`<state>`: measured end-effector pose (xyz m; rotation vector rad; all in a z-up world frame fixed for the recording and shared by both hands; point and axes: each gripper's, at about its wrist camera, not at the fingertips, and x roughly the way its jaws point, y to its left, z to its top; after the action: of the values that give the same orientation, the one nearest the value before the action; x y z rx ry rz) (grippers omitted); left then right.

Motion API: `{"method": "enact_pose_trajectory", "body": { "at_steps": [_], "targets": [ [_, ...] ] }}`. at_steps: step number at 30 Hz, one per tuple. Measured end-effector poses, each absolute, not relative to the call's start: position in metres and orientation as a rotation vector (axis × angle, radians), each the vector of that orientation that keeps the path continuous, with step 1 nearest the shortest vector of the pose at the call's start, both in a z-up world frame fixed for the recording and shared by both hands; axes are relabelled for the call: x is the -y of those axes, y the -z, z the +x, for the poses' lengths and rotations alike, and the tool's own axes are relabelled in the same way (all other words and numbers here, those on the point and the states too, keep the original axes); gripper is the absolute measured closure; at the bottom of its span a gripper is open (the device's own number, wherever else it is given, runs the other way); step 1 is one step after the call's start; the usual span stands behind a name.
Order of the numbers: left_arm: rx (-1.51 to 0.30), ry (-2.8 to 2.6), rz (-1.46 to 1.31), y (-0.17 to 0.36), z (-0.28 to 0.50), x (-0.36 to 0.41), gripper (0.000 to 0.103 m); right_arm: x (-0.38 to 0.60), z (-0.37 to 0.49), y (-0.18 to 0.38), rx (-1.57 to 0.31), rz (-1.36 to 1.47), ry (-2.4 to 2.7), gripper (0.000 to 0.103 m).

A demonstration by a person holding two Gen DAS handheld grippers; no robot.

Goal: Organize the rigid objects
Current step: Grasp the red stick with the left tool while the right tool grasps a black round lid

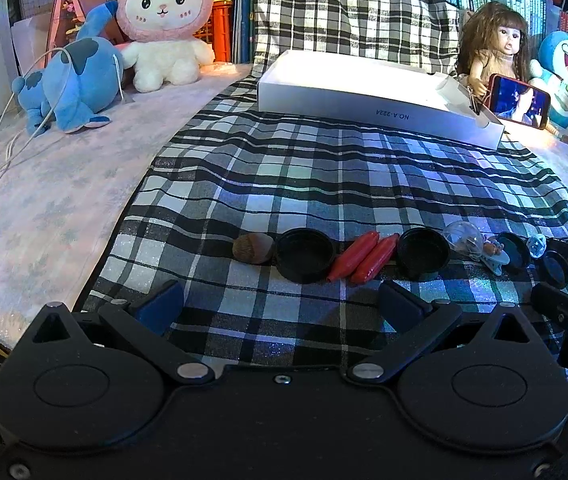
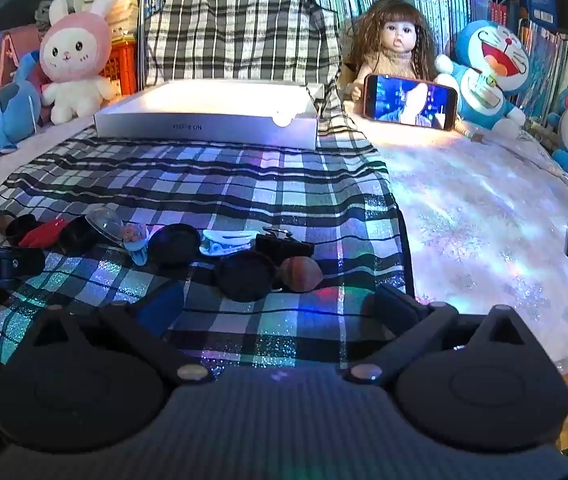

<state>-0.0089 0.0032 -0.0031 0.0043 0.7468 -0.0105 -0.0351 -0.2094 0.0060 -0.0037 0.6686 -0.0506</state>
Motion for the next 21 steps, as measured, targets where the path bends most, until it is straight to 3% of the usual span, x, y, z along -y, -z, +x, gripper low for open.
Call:
{"method": "enact_pose_trajectory", "body": {
  "at_steps": [5, 8, 13, 15, 21],
  "targets": [
    [-0.743, 0.030, 0.008, 0.003, -0.010, -0.004, 0.001, 0.209, -0.037, -0.006, -0.664, 0.002, 0.044, 0.000],
    [-0.732, 0.043, -0.003, -0.001, -0.014, -0.006, 0.017, 0.213, -0.043, -0.010, -0.634, 0.023, 0.023, 0.002],
    [-0.708, 0.087, -0.041, -0.009, -0.022, -0.008, 0.049, 0.210, -0.049, -0.015, -0.598, 0.043, 0.001, 0.016],
    [-0.703, 0.109, -0.067, -0.011, -0.025, -0.009, 0.061, 0.208, -0.053, -0.019, -0.576, 0.032, -0.005, 0.028],
    [-0.704, 0.193, -0.067, -0.014, -0.029, -0.002, 0.077, 0.202, -0.057, -0.025, -0.534, 0.038, -0.051, 0.053]
  ]
}}
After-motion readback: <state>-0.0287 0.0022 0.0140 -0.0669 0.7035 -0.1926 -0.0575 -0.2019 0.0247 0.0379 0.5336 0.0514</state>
